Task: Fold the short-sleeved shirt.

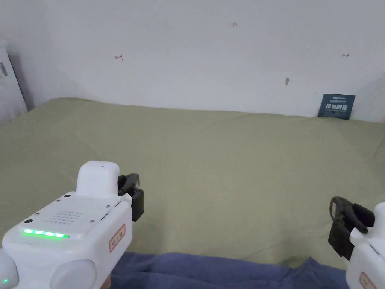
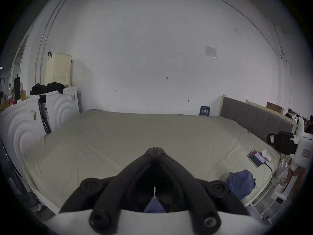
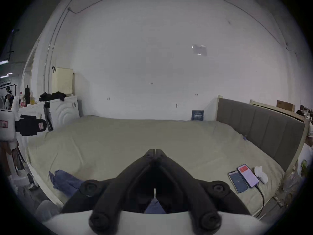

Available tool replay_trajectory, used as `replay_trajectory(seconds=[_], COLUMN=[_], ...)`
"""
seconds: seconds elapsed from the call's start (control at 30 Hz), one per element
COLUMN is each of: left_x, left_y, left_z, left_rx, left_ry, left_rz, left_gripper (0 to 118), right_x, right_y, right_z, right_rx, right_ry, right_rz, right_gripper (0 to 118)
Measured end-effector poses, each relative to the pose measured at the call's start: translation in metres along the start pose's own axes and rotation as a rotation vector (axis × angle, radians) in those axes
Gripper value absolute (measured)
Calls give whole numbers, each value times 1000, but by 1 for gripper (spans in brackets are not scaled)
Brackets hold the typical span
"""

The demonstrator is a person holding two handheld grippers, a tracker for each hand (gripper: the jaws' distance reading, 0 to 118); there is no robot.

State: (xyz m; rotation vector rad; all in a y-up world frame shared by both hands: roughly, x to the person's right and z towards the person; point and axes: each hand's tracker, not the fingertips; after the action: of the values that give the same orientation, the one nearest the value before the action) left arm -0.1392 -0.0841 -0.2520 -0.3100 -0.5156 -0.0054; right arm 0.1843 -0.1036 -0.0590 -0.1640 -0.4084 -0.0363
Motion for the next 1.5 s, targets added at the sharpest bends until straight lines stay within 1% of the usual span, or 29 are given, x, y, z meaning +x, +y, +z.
replay_trajectory(seconds=[0.13,0.2,0.27,0.3,0.37,0.4,0.47,0.63,0.7,0.73,0.77,0.8,0.83,0.87,0.9,0.97,1.0,1.13,1.17,1.2,1.23,1.27,1.3,1.33,1.37,1.4,1.43,1.5], left_x=[-64,-109,-146,-164,-186,-196,-207,-216,-219,-220,-222,-224,-223,-221,-222,-221,-219,-211,-210,-207,-204,-199,-197,-192,-189,-191,-196,-200], left_y=[-13,-34,-55,-69,-86,-96,-112,-124,-129,-130,-130,-132,-134,-137,-141,-146,-150,-155,-159,-162,-165,-167,-172,-174,-174,-174,-174,-165], left_z=[-12,-23,-37,-43,-52,-58,-64,-78,-87,-90,-94,-98,-104,-110,-113,-121,-126,-136,-138,-141,-143,-146,-148,-150,-151,-149,-148,-144], left_rx=[-215,-332,-488,-527,-613,-655,-704,-707,-733,-730,-740,-762,-785,-818,-822,-856,-872,-838,-839,-848,-851,-863,-899,-934,-933,-897,-875,-844], left_ry=[-103,-119,-165,-177,-150,-176,-215,-285,-320,-309,-316,-342,-353,-359,-371,-419,-455,-541,-583,-616,-625,-602,-546,-469,-448,-498,-491,-450], left_rz=[193,299,378,422,470,491,550,655,710,709,707,718,719,716,715,749,787,830,875,917,938,915,863,798,763,818,846,801], left_gripper=[0,0,0,0,0,0,0,0,2,9,28,55,89,117,118,118,118,118,116,107,87,46,16,13,12,12,12,11], right_x=[-6,-9,-14,-16,-20,-23,-27,-33,-33,-33,-34,-34,-34,-34,-33,-32,-31,-28,-28,-27,-26,-25,-24,-24,-23,-21,-20,-17], right_y=[3,1,3,2,0,2,1,-4,-5,-6,-8,-8,-9,-8,-8,-6,-7,-10,-10,-12,-13,-14,-14,-14,-13,-12,-11,-10], right_z=[11,17,23,25,29,31,31,19,15,14,13,14,15,15,15,14,13,12,12,13,14,14,15,16,18,20,21,25], right_rx=[33,46,56,60,67,67,57,19,1,0,3,13,29,33,35,27,23,-2,-6,-11,-12,-14,-17,-20,-24,-23,-21,-17], right_ry=[-22,-33,-50,-53,-63,-68,-77,-94,-90,-88,-92,-102,-108,-113,-117,-120,-124,-129,-129,-131,-130,-131,-128,-130,-129,-126,-126,-124], right_rz=[1,16,36,41,48,50,52,67,53,49,47,47,49,53,52,49,46,35,36,35,33,28,20,13,7,4,2,7], right_gripper=[1,1,1,1,1,1,1,1,1,1,1,1,1,1,1,1,1,1,1,1,1,1,1,1,1,1,1,1])
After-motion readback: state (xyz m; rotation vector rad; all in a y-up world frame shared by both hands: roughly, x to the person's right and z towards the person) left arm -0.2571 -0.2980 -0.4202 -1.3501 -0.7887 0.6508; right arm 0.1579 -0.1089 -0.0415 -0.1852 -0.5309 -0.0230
